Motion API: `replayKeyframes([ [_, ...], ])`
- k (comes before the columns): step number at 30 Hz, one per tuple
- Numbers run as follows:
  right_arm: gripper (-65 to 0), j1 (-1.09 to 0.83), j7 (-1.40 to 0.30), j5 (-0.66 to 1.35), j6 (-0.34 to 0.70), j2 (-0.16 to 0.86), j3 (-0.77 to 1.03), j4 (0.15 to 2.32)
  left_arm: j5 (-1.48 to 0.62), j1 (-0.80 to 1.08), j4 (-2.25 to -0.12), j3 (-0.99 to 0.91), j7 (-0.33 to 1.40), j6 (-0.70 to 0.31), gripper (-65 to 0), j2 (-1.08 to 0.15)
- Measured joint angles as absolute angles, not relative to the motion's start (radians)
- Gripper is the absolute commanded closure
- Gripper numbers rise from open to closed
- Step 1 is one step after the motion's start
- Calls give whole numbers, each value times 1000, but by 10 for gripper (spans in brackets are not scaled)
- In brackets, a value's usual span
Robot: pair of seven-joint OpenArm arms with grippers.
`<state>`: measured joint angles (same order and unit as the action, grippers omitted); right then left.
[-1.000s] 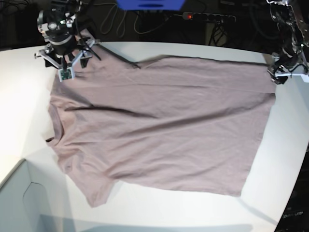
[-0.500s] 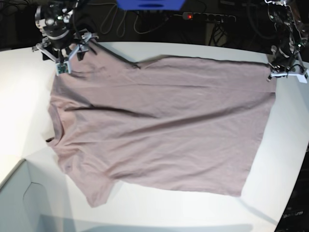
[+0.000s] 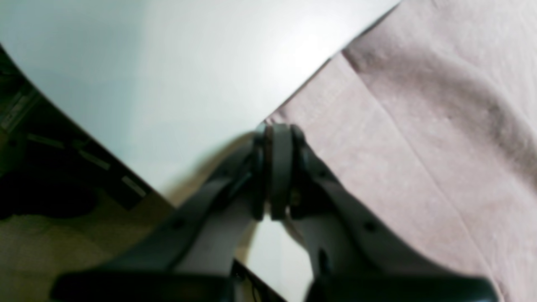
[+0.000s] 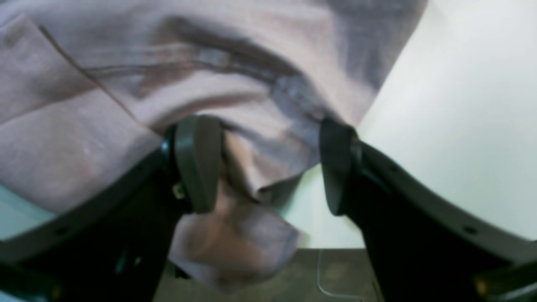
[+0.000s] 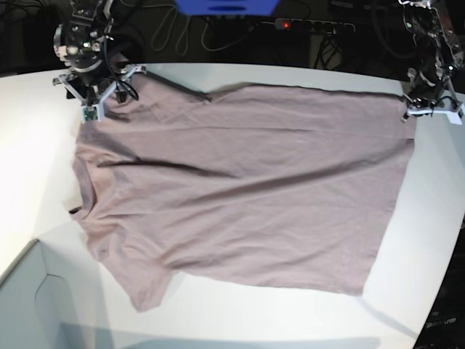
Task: Layout the t-shirt on the table in an organized manner, then fold the t-shirt properly
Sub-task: 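Move the right gripper down along the shirt side and pinch the fabric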
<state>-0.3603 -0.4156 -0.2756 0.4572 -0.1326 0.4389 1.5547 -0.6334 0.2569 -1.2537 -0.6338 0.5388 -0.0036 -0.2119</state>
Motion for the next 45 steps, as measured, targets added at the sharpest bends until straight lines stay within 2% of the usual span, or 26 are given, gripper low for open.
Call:
replayKeyframes([
  [3, -247, -348, -397, -264, 467, -123, 440, 1531, -633, 257, -1254, -634, 539, -4, 0, -210],
  [5, -227, -331, -418, -265, 480, -118, 461, 1533, -635, 256, -1255, -633, 535, -4, 0, -206],
  [9, -250, -354, -507, -333, 481, -117, 545, 1634, -633, 253, -1254, -633, 535, -4, 0, -204],
  [13, -277, -346, -502, -329, 475, -114, 546, 1755, -637, 252, -1254, -630, 537, -4, 0, -202],
  [17, -286, -219, -489, -321, 476, -111, 526, 1791, -639, 251, -1255, -630, 538, -5, 0, -202],
  [19, -286, -138, -509, -332, 518, -88, 477, 1755, -640, 250, -1254, -630, 538, -5, 0, -203],
  [21, -285, -42, -505, -330, 564, -56, 411, 1667, -641, 251, -1254, -629, 538, -4, 0, -202],
  [23, -284, 84, -515, -326, 565, -23, 347, 1530, -640, 250, -1254, -629, 538, -5, 0, -203],
  [27, -284, 345, -491, -326, 573, 43, 287, 1121, -641, 250, -1255, -628, 538, -8, 0, -202],
  [32, -285, 637, -289, -332, 558, 119, 323, 547, -641, 249, -1255, -633, 538, -7, 0, -200],
  [35, -286, 753, -119, -330, 463, 156, 327, 304, -640, 251, -1255, -633, 539, -7, 0, -201],
  [39, -285, 770, -57, -330, 353, 173, 327, 215, -641, 252, -1255, -633, 538, -8, 0, -202],
  [45, -285, 689, -18, -327, 274, 170, 327, 220, -641, 254, -1256, -634, 538, -8, 0, -201],
])
